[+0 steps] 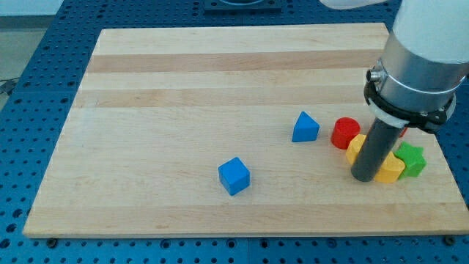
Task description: Separate the hexagon from the group of blocks
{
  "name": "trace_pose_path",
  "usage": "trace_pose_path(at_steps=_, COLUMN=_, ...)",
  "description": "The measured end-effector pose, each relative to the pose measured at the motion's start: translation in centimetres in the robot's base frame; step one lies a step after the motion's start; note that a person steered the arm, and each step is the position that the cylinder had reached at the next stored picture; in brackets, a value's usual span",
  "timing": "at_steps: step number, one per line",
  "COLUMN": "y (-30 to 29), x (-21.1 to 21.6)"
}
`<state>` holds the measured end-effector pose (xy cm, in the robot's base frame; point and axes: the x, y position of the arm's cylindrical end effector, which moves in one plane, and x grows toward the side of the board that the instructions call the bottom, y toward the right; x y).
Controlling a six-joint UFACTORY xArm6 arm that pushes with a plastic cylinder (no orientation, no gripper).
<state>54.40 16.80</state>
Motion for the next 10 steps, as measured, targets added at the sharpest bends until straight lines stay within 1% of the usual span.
trace_pose_path(at_steps=1, y=-0.1, x=1.6)
trace_pose_path(at_steps=2, y=2.5, x=7.4)
trace_pose_path(at_steps=3, y=11.5, x=6.0)
trace_pose_path(at_steps=4, y=12.5, x=4.5)
trace_pose_path(at_steps=5, y=10.5, x=0.4)
trace_pose_path(at_steps=6, y=7.2, x=0.0)
trace_pose_path(at_steps=8, y=-6.5, x=-2.5)
trace_pose_path(at_steps=9, y=-13.1, x=-5.4)
trace_pose_path(at_steps=10, y=-17.5, x=-7.3)
